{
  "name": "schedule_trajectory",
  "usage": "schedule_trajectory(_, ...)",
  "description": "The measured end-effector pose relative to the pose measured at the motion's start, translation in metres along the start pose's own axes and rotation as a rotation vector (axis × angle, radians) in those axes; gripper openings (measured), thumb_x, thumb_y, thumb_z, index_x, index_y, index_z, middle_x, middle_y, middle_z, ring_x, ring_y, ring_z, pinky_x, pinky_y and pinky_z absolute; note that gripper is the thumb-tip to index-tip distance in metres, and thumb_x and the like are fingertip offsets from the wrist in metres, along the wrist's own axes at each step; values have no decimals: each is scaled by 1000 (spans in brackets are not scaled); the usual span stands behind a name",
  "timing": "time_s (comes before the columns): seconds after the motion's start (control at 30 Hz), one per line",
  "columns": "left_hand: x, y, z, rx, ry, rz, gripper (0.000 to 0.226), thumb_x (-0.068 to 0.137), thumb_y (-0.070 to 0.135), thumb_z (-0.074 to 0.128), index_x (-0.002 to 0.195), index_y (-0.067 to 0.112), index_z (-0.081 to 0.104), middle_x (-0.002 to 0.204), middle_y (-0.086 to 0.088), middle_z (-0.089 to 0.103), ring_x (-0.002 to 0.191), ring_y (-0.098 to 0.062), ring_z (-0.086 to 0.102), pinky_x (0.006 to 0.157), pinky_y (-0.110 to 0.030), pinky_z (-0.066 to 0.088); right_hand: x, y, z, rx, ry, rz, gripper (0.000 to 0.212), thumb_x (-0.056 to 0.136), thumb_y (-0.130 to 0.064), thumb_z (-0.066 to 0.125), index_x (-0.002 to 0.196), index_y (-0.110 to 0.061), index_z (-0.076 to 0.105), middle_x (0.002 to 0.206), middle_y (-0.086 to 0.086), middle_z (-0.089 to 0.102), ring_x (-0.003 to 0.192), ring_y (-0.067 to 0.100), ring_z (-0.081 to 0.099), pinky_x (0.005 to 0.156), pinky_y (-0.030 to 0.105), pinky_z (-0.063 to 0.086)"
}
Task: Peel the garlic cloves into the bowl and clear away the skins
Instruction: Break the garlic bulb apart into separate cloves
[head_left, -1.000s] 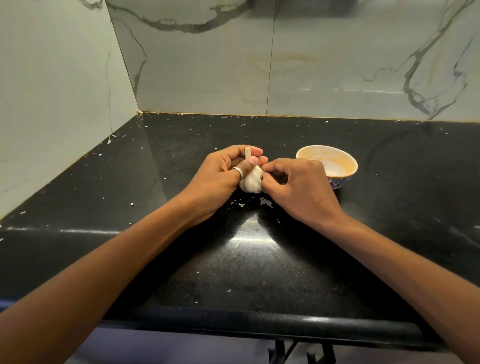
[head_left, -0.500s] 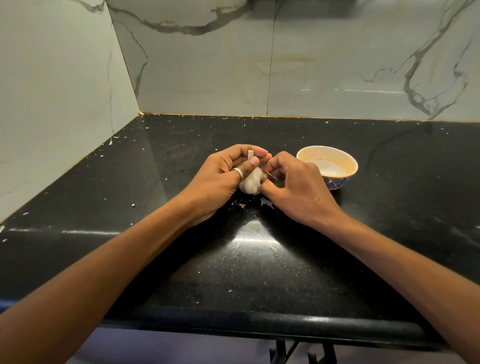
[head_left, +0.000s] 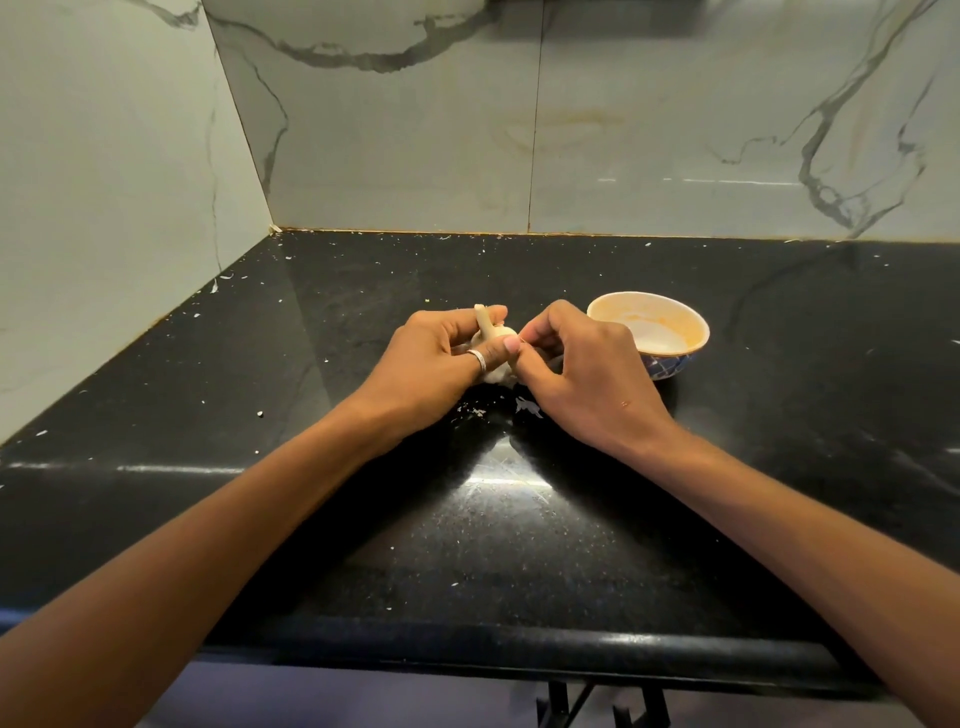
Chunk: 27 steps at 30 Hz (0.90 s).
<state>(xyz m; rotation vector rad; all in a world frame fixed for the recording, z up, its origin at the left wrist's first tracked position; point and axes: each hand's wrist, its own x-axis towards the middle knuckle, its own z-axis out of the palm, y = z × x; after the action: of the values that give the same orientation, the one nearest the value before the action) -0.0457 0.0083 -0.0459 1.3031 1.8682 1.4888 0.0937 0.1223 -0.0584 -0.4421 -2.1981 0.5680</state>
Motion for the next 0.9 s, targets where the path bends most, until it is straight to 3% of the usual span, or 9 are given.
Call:
schedule_trajectory(0.17,-3,3,0,-93,-53,-1,23,94,15,70,116,11,75,132,8,65,124,-4,60,111,-36,46,-2,-1,0,-64,-11,-63,17,95,-28,68,91,-13,61,73,-3,68,62,19,61,59,40,49)
schedule_trajectory(0.33,-5,6,1,-52,-108,35,26,95,11,67,120,6,72,136,1,63,125,5,55,104,-14,44,-5,-6,-2,-105,-8,-54,21,92,-26,68,84,-10,58,64,-5,56,56,21,48,57,30,26)
schedule_trajectory(0.47,-7,10,4,-67,-98,35,23,96,7,64,118,6,72,123,6,67,123,7,54,97,-9,45,-2,-5,-5,-40,7,40,26,90,-31,70,77,-15,54,60,-9,54,55,11,49,53,26,32)
schedule_trajectory(0.63,-7,11,3,-188,-83,-20,23,96,8,65,113,22,71,136,-1,64,126,-11,60,113,-36,44,2,-7,-7,10,-26,191,26,90,-36,72,79,-15,61,65,-8,63,63,7,56,57,20,39)
schedule_trajectory(0.73,-8,12,4,-233,-60,-53,36,96,8,66,131,13,63,138,-1,63,123,-10,62,111,-34,46,4,-8,-8,39,-30,284,19,87,-37,71,83,-20,62,70,-9,65,68,3,58,58,16,40)
schedule_trajectory(0.83,-7,12,4,-250,-42,-68,32,95,8,67,125,16,64,136,-2,64,121,-11,64,109,-34,47,5,-8,-8,107,-54,309,15,87,-34,69,96,-24,63,76,-7,70,70,2,61,63,13,43)
schedule_trajectory(0.9,-6,12,4,-251,-33,-80,40,95,7,67,134,9,59,133,-3,66,119,-13,65,108,-33,49,4,-10,-9,116,-79,279,14,90,-31,66,103,-26,64,72,-6,70,66,2,60,64,15,44)
